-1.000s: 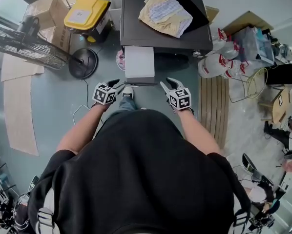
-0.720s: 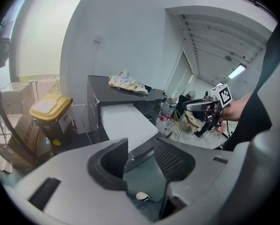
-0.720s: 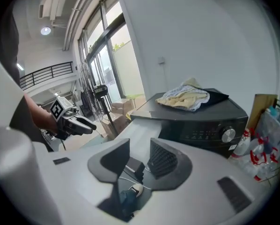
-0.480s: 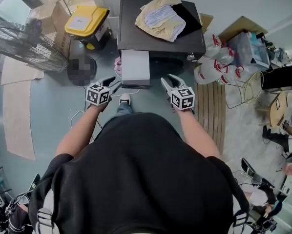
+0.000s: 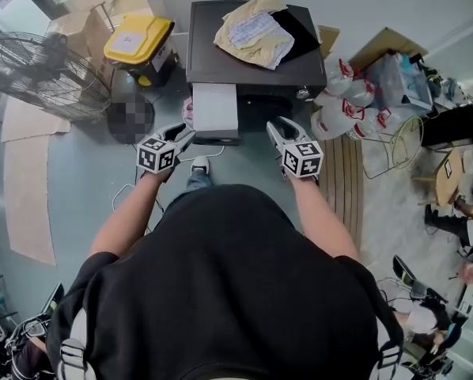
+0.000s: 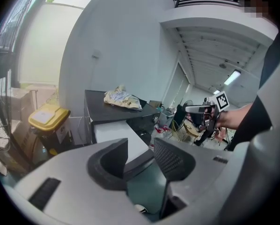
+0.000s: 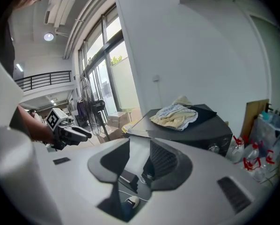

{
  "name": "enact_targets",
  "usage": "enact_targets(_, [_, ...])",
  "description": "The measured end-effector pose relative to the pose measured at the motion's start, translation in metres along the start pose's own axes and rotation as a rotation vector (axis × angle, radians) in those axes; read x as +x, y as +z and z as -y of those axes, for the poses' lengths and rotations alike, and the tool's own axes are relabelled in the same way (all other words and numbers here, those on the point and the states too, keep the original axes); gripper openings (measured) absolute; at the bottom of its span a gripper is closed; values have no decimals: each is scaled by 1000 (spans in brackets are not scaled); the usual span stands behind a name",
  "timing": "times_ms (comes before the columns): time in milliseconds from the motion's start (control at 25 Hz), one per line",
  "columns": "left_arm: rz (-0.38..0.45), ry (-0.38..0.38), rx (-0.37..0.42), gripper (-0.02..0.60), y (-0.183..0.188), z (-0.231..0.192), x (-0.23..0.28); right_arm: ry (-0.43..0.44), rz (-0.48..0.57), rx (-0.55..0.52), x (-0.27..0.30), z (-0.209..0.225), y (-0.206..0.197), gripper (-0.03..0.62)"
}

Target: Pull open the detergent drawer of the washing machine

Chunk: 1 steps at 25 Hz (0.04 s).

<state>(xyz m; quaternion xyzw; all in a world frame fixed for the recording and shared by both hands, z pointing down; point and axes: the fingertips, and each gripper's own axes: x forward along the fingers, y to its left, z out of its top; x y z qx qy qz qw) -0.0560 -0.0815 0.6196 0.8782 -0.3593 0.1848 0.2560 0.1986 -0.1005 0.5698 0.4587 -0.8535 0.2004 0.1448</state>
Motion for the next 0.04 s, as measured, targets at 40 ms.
enact_targets(40, [-1,-1,0,178,-2,2,-1,0,1,-1,-2,-1,-1,138])
